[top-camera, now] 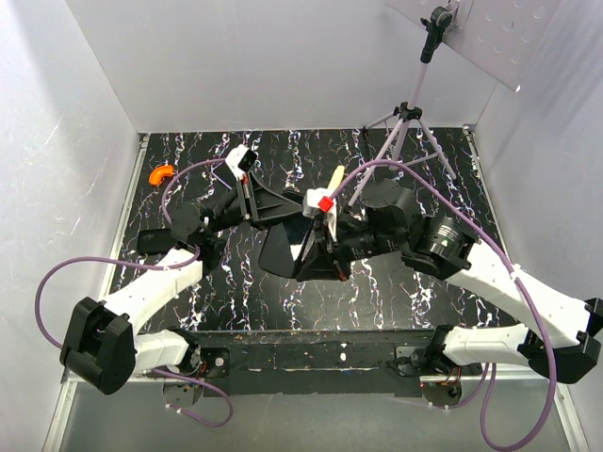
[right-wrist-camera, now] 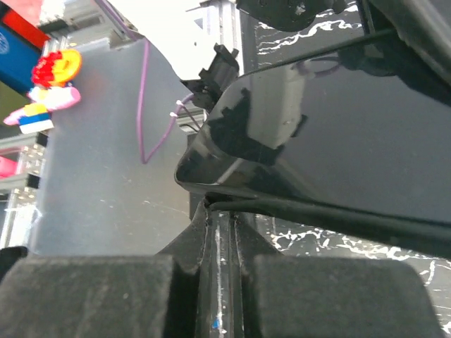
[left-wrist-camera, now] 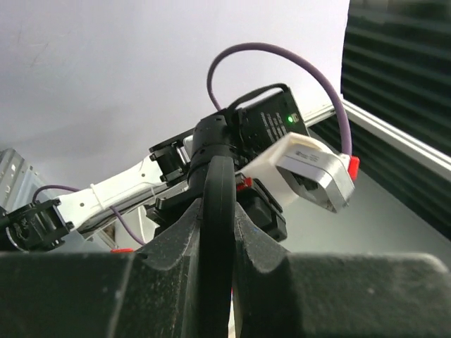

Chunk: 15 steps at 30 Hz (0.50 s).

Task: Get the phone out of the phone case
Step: Remove the phone case from the phone.

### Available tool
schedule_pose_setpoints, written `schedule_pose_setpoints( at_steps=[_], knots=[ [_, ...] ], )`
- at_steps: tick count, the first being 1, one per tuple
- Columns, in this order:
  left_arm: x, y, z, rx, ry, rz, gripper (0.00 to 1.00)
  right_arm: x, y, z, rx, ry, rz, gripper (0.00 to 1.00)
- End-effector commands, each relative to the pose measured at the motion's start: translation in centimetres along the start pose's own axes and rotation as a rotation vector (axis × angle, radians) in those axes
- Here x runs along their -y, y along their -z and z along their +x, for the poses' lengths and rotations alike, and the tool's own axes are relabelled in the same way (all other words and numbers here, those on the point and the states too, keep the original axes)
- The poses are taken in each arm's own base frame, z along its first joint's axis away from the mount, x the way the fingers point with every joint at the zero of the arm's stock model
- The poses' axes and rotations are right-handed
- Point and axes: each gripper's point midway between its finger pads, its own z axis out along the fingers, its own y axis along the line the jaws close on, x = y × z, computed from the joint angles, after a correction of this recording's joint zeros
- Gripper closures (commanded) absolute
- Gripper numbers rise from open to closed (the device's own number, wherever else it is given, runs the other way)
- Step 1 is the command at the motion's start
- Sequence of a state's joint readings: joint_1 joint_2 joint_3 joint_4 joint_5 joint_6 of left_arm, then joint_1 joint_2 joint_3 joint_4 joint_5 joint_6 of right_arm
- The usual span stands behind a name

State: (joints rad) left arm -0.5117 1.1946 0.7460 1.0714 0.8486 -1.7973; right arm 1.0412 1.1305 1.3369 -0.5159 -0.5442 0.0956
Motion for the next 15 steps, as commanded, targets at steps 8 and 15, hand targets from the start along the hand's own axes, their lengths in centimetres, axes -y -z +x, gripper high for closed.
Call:
schedule_pose_setpoints(
  at_steps=[8, 15],
  knots=[
    [0.1, 1.0, -1.2, 0.201, 0.141, 0.016, 1.0, 8.4, 2.0, -6.3, 0.246, 0.143, 0.51, 0.99],
    [2.0, 2.1, -3.5, 0.403, 0.017, 0.051, 1.0, 12.7, 4.8, -1.7, 0.282, -0.161, 0.821, 0.99]
  ],
)
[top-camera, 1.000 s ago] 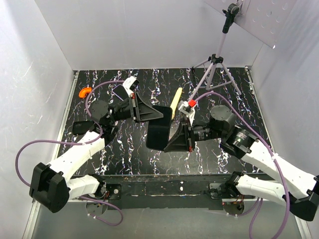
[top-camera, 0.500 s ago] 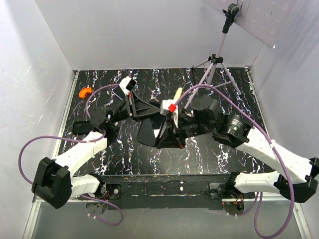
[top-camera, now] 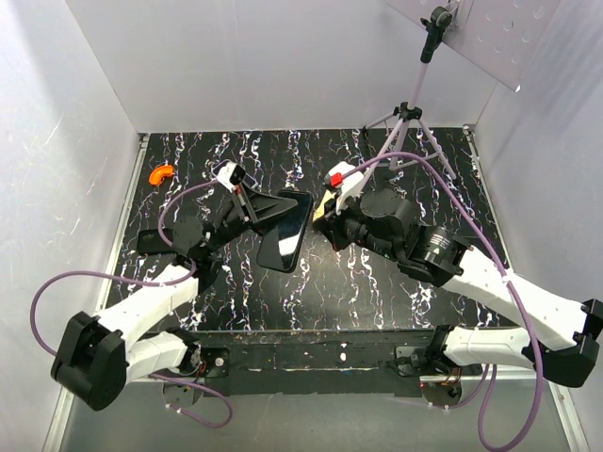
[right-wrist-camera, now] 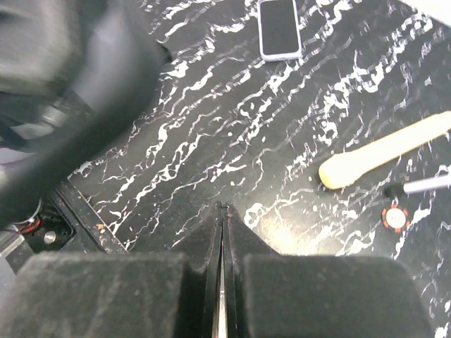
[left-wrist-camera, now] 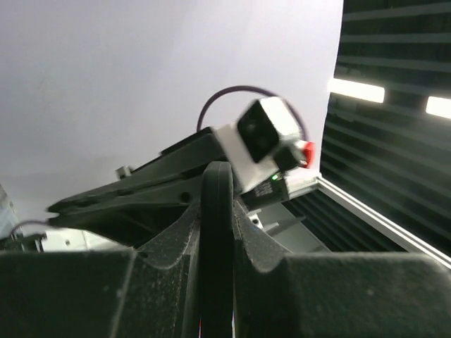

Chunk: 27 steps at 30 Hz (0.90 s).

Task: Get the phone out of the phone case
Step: Remove the phone case from the phone.

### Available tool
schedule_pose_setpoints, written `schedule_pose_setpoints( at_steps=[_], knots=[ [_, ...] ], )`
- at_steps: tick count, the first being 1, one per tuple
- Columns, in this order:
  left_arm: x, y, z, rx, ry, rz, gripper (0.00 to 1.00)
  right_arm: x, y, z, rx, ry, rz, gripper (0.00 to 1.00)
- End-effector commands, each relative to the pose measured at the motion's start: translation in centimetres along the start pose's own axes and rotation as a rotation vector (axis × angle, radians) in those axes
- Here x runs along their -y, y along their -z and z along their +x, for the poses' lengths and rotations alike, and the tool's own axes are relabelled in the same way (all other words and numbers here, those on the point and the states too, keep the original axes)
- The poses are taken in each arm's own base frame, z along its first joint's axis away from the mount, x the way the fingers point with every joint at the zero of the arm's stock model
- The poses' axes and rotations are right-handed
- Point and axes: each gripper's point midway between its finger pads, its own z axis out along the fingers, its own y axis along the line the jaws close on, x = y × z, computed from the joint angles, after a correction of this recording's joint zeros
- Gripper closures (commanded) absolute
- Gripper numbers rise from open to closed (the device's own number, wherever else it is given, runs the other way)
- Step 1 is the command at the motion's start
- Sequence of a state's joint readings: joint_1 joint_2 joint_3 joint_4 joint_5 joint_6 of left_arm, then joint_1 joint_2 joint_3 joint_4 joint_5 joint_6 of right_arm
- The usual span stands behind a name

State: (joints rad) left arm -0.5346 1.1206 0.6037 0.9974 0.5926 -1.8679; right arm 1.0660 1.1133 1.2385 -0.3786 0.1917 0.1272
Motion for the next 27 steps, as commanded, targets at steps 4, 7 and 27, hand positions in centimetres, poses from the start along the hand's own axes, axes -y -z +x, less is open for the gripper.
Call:
schedule_pose_setpoints(
  at_steps=[4, 7, 27],
  knots=[
    [5.3, 1.6, -2.9, 0.321, -0.223, 0.086, 1.0, -3.0, 2.2, -0.6, 0.053, -0.38, -0.21, 0.82],
    [6.5, 2.3, -4.5, 0.426, -0.202, 0.17, 1.0, -7.0, 3.8, -2.1, 0.173, -0.417, -0.496, 0.54],
    [10.1, 1.9, -7.4, 0.583, -0.171, 0.503, 1.0, -7.4, 0.1, -8.9, 0.585, -0.424, -0.458, 0.32]
  ],
)
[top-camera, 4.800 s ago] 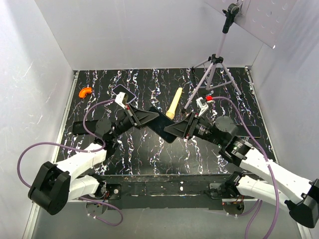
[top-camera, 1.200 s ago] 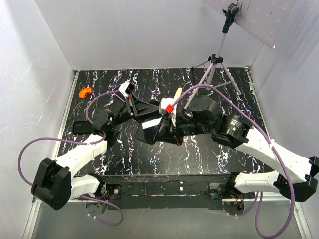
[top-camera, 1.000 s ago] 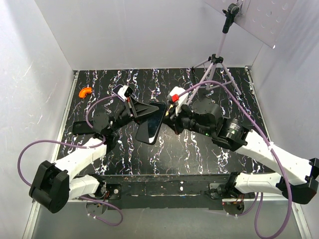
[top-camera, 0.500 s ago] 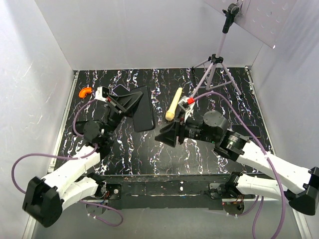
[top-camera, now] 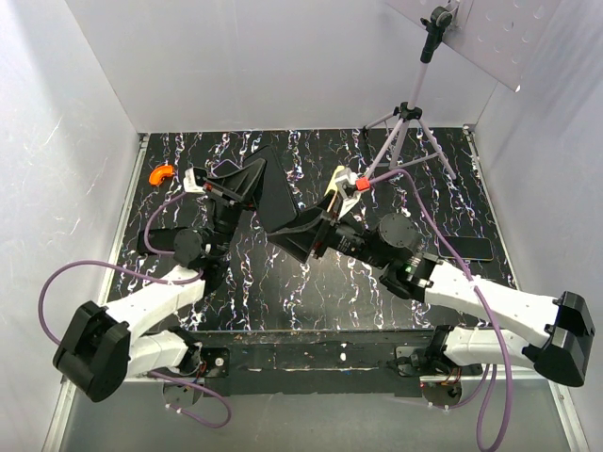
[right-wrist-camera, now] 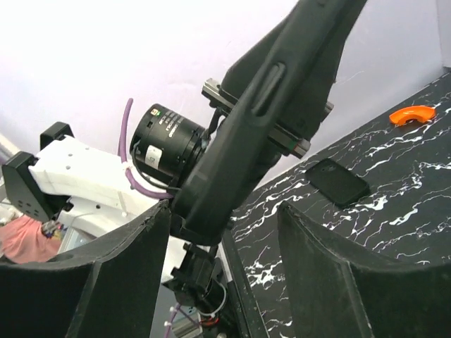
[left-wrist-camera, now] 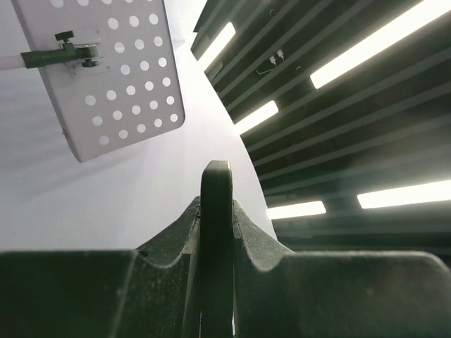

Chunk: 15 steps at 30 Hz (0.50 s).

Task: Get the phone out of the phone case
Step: Remove the phone case from the phone.

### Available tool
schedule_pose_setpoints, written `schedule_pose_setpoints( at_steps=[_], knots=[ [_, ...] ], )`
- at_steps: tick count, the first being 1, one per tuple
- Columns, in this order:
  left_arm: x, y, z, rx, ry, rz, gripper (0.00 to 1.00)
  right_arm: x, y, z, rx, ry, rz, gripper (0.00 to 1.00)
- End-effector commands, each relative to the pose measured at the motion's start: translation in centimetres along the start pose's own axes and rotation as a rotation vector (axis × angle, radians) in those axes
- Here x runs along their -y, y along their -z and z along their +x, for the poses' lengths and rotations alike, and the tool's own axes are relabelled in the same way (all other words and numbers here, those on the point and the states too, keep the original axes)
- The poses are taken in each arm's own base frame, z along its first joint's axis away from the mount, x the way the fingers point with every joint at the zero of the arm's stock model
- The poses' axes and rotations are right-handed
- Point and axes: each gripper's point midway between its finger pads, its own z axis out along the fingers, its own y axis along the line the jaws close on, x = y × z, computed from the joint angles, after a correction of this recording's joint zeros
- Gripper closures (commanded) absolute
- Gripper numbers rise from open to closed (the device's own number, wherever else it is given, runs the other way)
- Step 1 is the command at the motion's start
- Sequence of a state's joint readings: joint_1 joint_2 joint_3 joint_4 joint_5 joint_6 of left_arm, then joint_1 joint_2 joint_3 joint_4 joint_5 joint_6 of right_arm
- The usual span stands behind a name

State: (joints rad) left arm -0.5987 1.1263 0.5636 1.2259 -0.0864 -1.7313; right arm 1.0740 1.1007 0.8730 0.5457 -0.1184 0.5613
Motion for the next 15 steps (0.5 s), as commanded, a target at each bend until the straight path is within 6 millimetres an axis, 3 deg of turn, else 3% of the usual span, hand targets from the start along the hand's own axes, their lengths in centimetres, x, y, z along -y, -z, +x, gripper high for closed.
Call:
schedule_pose_setpoints(
  at_steps=[1, 15],
  knots=[
    [4.1, -0.9, -0.2, 0.033, 0.017, 0.184, 1.0, -0.5, -1.1, -3.8, 0.155, 0.016, 0.005, 0.34],
    [4.0, -1.3, -0.2, 0.039, 0.032, 0.215, 1.0, 1.7, -2.2, -2.8, 0.138, 0.028, 0.097, 0.62]
  ],
)
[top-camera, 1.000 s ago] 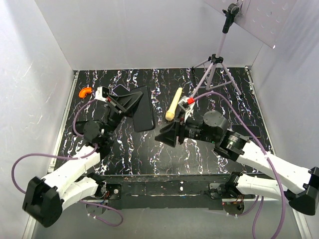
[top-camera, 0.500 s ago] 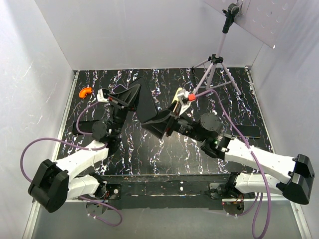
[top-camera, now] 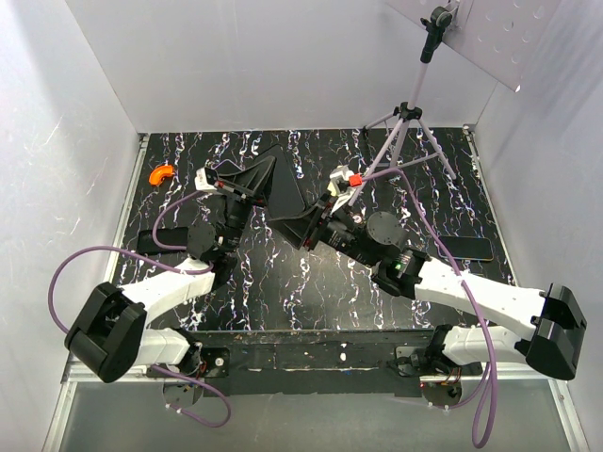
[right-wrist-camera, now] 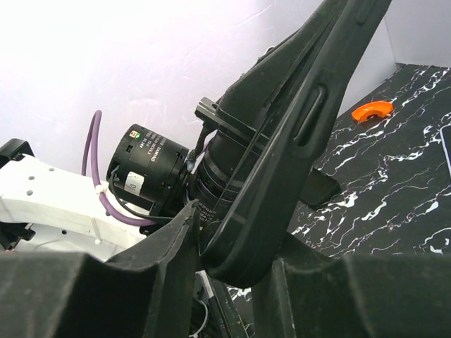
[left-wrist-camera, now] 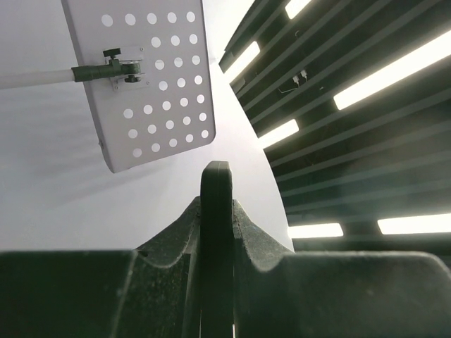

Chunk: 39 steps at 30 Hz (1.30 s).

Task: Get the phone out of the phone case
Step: Remove the phone case from the phone.

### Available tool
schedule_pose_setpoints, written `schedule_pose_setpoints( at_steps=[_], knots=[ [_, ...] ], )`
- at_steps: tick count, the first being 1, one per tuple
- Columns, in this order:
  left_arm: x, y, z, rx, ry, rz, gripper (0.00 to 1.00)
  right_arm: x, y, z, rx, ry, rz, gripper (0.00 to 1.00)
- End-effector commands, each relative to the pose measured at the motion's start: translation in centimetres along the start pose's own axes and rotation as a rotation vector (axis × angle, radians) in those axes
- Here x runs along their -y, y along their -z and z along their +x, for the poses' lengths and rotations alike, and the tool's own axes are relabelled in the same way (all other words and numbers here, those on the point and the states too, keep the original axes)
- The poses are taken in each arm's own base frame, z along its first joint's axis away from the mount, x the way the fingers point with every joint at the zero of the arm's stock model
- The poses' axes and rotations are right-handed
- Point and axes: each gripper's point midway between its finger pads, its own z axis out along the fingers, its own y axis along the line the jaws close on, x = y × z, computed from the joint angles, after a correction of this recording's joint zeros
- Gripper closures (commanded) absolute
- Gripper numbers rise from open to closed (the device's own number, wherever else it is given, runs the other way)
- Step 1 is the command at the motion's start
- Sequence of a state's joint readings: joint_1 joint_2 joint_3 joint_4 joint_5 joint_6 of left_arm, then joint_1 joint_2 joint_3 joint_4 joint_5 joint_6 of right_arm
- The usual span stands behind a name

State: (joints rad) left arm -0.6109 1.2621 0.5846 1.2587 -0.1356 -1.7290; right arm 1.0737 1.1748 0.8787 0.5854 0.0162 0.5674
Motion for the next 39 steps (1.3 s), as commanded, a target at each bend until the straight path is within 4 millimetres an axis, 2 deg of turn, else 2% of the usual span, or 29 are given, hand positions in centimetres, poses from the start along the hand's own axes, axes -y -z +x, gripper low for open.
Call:
schedule_pose_setpoints(
  at_steps=[1, 5, 7, 9, 10, 13, 16, 20, 22, 32, 35, 39],
  knots=[
    [8.5, 0.3, 0.9, -0.015, 0.045, 0.287, 1.0, -1.5, -0.8, -2.8, 0.083, 0.039, -0.024, 0.65],
    [8.8, 0.0, 1.4, -0.045, 0.093, 0.254, 1.0, -0.4, -0.9, -1.9, 0.043, 0.146, 0.026, 0.83],
    [9.5, 0.2, 1.9, -0.074, 0.139, 0.226, 1.0, 0.6, -0.7, -1.3, 0.008, 0.248, 0.059, 0.98],
    [9.8, 0.4, 2.6, -0.108, 0.169, 0.174, 1.0, 1.3, -0.4, -1.0, -0.009, 0.343, 0.069, 0.99],
    [9.0, 0.5, 2.8, -0.112, 0.176, 0.113, 1.0, 1.6, -0.3, -0.9, -0.021, 0.393, 0.072, 0.99],
    [8.9, 1.5, 3.6, -0.151, 0.208, 0.024, 1.0, 2.3, -0.1, -0.8, -0.061, 0.557, 0.072, 0.99],
    [8.8, 2.5, 4.9, -0.215, 0.231, -0.04, 1.0, 1.8, -0.5, -1.7, -0.098, 0.701, 0.064, 0.99],
    [9.4, 3.3, 5.3, -0.235, 0.248, -0.071, 1.0, 1.2, -1.5, -2.9, -0.135, 0.887, 0.083, 0.99],
    [9.7, 3.4, 5.5, -0.244, 0.25, -0.074, 1.0, 1.6, -1.8, -3.8, -0.136, 0.935, 0.119, 0.99],
    [11.7, 3.0, 6.4, -0.282, 0.242, -0.04, 1.0, 2.7, -1.1, -7.5, -0.045, 0.99, 0.272, 0.99],
    [11.9, 3.0, 6.3, -0.276, 0.243, -0.025, 1.0, 3.8, -0.1, -7.2, -0.036, 0.943, 0.331, 0.99],
    [12.5, 3.1, 6.2, -0.278, 0.224, 0.025, 1.0, 5.0, 2.6, -5.0, -0.045, 0.703, 0.365, 0.99]
  ],
)
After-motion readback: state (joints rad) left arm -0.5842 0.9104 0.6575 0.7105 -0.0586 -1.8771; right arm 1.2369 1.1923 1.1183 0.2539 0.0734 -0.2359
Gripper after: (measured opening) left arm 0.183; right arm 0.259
